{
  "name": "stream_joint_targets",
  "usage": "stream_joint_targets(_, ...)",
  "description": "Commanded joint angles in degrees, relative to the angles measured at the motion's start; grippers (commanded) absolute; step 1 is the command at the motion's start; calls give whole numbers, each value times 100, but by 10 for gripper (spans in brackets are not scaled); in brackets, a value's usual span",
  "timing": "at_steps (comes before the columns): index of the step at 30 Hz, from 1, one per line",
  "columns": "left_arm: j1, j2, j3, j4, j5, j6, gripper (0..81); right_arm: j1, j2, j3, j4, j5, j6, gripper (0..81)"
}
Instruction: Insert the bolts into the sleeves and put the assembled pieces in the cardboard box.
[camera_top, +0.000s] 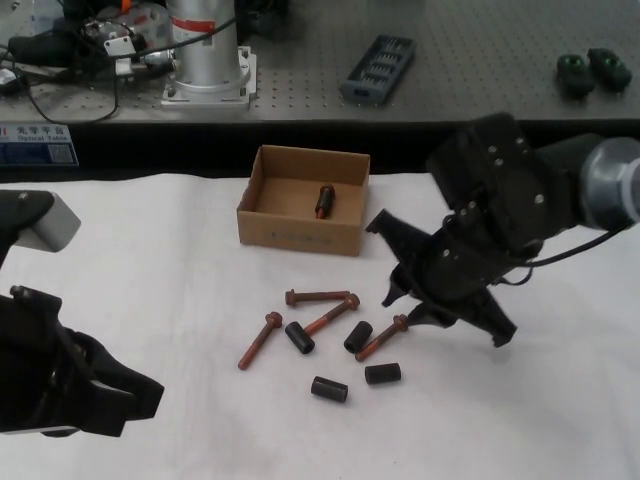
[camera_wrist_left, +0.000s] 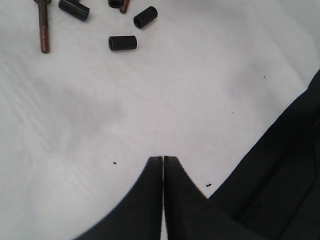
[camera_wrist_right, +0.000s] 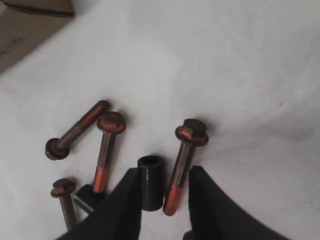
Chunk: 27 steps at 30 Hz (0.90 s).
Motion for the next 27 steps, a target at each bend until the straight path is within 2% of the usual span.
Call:
stream_joint_targets(1,-4,-39,8,-16,34,9,7,32,63,-58,13,82,5,246)
stream_joint_targets(23,-4,-39,8,-16,34,138,7,32,493,-58,-333,176,5,246)
stream_joint_targets(27,-4,-39,8,-16,34,138,7,32,492,-58,-354,236,5,200)
